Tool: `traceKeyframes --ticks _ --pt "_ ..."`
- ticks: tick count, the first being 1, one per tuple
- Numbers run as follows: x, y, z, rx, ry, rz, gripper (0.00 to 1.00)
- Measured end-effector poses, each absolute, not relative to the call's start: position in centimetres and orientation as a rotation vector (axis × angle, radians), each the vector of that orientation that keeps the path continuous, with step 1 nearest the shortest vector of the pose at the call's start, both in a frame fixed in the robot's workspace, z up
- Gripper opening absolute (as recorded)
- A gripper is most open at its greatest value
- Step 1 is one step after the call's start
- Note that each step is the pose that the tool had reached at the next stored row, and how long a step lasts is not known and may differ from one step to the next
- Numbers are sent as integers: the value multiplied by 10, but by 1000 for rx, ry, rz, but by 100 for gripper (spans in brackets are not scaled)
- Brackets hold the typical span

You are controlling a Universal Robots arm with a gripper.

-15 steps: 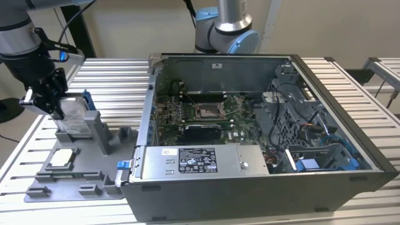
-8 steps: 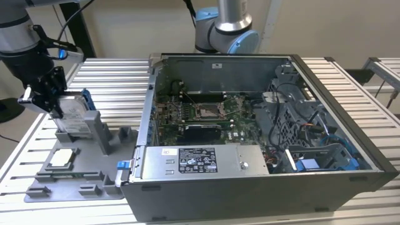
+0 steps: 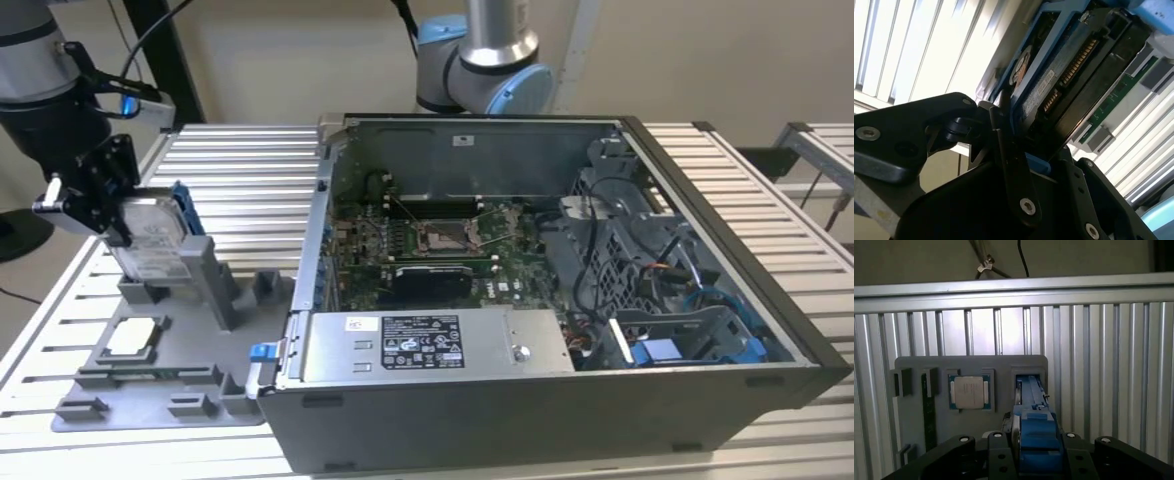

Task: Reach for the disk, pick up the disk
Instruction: 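Pick up the disk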

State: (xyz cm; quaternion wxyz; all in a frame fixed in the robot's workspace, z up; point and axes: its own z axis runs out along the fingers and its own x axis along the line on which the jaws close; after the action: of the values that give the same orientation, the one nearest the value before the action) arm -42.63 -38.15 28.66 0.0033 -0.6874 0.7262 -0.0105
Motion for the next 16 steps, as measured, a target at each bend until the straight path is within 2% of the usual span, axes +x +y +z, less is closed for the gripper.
traceKeyframes --ticks 16 --pt "-426 -381 308 -2155 2277 -33 0"
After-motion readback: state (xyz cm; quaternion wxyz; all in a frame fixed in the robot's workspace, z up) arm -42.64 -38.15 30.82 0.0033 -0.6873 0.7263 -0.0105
